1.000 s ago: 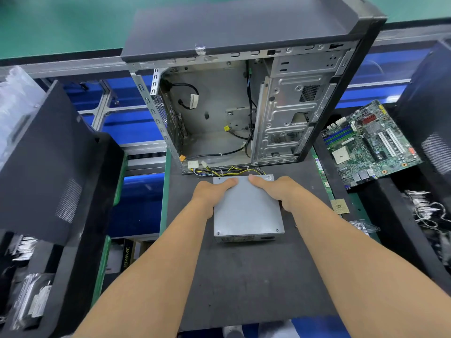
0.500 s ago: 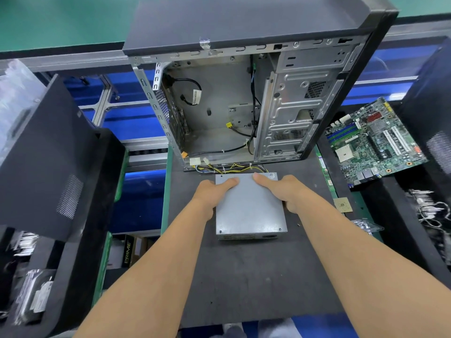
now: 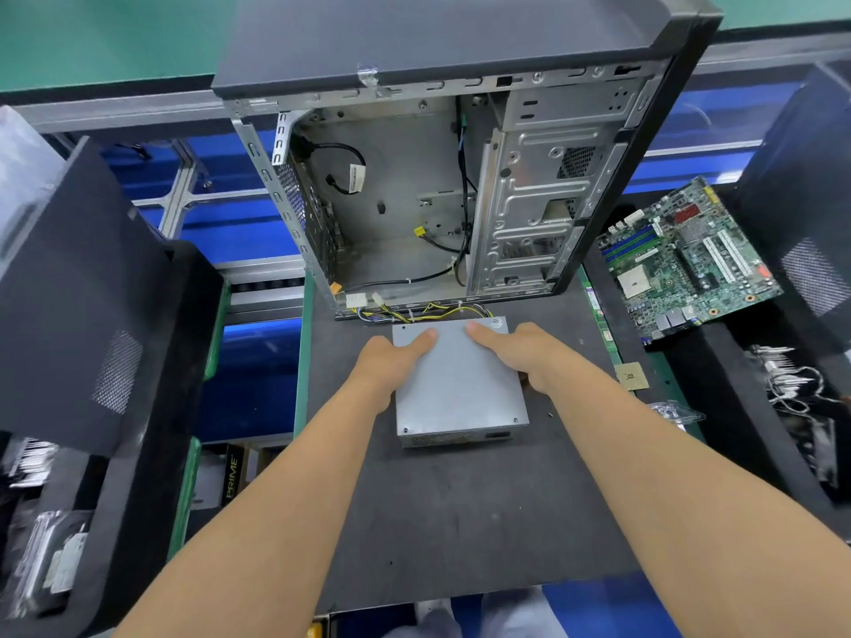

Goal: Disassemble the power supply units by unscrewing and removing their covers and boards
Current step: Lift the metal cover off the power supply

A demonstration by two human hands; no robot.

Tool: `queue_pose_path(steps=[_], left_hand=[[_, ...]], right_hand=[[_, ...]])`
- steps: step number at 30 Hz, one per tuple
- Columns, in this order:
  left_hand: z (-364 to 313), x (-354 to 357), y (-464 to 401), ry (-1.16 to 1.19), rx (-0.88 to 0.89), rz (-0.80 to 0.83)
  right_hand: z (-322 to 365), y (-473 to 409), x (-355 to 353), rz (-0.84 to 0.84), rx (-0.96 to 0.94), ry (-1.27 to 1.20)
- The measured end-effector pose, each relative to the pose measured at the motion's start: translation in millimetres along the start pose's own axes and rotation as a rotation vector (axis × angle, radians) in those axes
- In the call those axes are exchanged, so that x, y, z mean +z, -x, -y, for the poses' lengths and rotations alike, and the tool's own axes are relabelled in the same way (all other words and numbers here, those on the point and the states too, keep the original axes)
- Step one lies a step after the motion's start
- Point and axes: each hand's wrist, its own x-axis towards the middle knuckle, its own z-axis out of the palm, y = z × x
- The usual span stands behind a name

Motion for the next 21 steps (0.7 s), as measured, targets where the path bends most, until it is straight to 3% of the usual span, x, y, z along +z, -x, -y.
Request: queue_pose_path(steps=[4,7,11,14,17,21], left_hand=[[4,-9,1,0.04,0.03,-0.034],[10,-16,7,-0.083,0.088,-0.059],[6,-20,20,-0.506,0.453,-0.137],[-7,-14,31,-0.938,0.684,0.076],[-12,-5,33,-1.299,0.735,0.223],[-13,-1,32,-1.464,0.712,0.253]], right_hand=[[7,0,6,0.032,-0.028,0.014],[5,0,5,0.048,-0.037,0.01],[-6,7,-2,0.013,-0.099,0.033],[-17,17,-4,-0.067,-0.166,0.01],[-35,27,-6,-0.147,-0.206,-0.061],[-63,36,-6,-0.224,-0.201,-0.158]])
